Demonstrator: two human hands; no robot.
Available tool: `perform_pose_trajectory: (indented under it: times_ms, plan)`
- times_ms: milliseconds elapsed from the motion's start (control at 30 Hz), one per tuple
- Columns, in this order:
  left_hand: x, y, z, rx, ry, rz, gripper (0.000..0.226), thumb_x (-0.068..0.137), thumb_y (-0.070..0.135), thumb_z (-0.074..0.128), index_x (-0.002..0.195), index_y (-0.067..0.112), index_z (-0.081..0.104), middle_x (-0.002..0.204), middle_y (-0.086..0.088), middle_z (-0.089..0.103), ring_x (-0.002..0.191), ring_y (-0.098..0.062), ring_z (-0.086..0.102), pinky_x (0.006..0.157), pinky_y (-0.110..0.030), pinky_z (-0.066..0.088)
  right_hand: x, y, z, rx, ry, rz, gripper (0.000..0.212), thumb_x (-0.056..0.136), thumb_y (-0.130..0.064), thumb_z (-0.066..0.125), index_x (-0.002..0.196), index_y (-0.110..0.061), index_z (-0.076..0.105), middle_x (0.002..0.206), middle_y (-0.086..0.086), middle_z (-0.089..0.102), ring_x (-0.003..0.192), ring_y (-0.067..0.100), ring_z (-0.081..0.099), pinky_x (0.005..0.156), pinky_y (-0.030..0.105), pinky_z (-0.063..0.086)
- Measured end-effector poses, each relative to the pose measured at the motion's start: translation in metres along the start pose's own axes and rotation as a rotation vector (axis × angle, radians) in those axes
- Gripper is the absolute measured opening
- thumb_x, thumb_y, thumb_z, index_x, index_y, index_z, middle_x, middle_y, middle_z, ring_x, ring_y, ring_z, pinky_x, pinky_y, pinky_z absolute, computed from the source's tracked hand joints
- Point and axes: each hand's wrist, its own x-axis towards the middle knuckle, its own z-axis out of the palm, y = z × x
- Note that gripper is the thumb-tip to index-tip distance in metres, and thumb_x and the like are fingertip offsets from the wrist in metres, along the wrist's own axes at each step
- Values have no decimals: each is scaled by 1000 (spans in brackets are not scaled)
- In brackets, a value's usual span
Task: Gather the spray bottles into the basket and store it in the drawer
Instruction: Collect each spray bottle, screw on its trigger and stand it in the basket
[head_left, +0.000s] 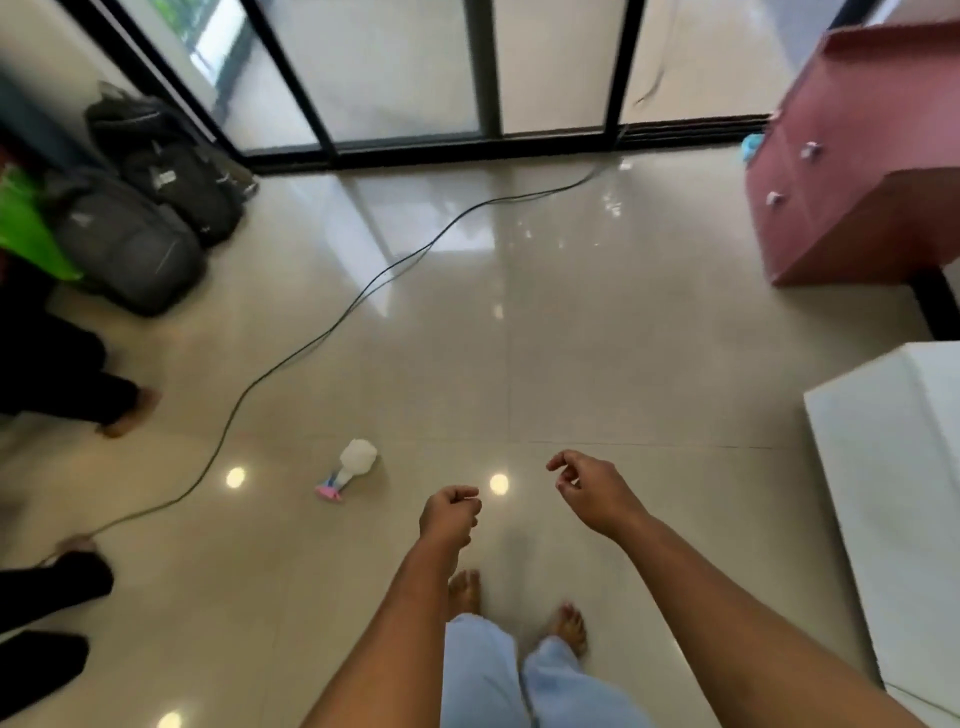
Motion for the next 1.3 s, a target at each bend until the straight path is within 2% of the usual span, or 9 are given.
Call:
perform_pose_trajectory:
  times_ms: [233, 400, 467, 567, 700, 900, 1000, 1133, 1300]
  plan:
    - [35, -34, -88, -117, 67, -77, 17, 86, 9, 56, 101, 16, 63, 77, 0, 59, 67, -13, 53, 56, -25, 38, 41, -84, 80, -179, -190, -92, 32, 89, -6, 43, 114, -18, 60, 99, 7, 66, 89, 23, 62, 81, 36, 51]
    - [79, -55, -159, -170, 75, -163, 19, 86, 9, 57, 103, 13, 64, 76, -3, 60, 69, -16, 53, 57, -26, 40, 90, -147, 147, -300, -258, -134, 33, 90, -8, 42, 115, -18, 60, 104, 7, 66, 87, 21, 58, 79, 33, 48]
    - [107, -56, -193, -194, 80, -188, 20, 87, 6, 56, 105, 11, 64, 81, -7, 61, 66, -16, 53, 57, -25, 41, 117, -171, 177, -338, -279, -132, 32, 89, -9, 43, 116, -19, 59, 107, 8, 65, 92, 24, 61, 80, 32, 48]
    - [152, -57, -242, -229, 112, -215, 21, 88, 9, 57, 108, 11, 64, 94, -8, 62, 76, -19, 56, 65, -26, 44, 158, -201, 223, -380, -318, -133, 33, 88, -9, 45, 116, -19, 59, 110, 10, 66, 98, 25, 61, 79, 29, 45]
    - [215, -61, -294, -369, 164, -283, 21, 90, 10, 54, 109, 12, 63, 97, -7, 60, 79, -19, 55, 66, -28, 44, 216, -224, 288, -474, -385, -145, 35, 89, -9, 43, 120, -19, 56, 115, 9, 63, 102, 25, 59, 82, 31, 45]
    - [294, -92, -317, -586, 205, -415, 25, 93, 11, 49, 117, 13, 58, 83, 0, 56, 78, -14, 51, 67, -31, 43, 302, -218, 367, -662, -489, -189, 36, 89, -12, 46, 123, -22, 53, 121, 7, 59, 109, 25, 55, 91, 40, 49]
    - [339, -122, -315, -667, 213, -457, 26, 94, 9, 49, 118, 14, 57, 92, -2, 56, 93, -19, 50, 78, -35, 44, 352, -202, 406, -793, -506, -249, 39, 88, -12, 50, 125, -24, 49, 125, 4, 55, 116, 25, 49, 93, 43, 48]
    - [405, -164, -304, -721, 209, -498, 30, 95, 7, 46, 123, 12, 54, 108, -6, 54, 100, -21, 50, 87, -37, 45, 405, -176, 458, -913, -469, -337, 45, 87, -14, 55, 130, -21, 44, 131, 6, 50, 123, 28, 43, 89, 42, 48]
    - [485, -212, -290, -777, 188, -522, 34, 95, 6, 46, 128, 11, 50, 121, -9, 54, 119, -26, 50, 97, -40, 44, 460, -135, 527, -1130, -489, -465, 64, 82, -21, 65, 138, -17, 34, 139, 7, 41, 129, 30, 38, 89, 44, 47]
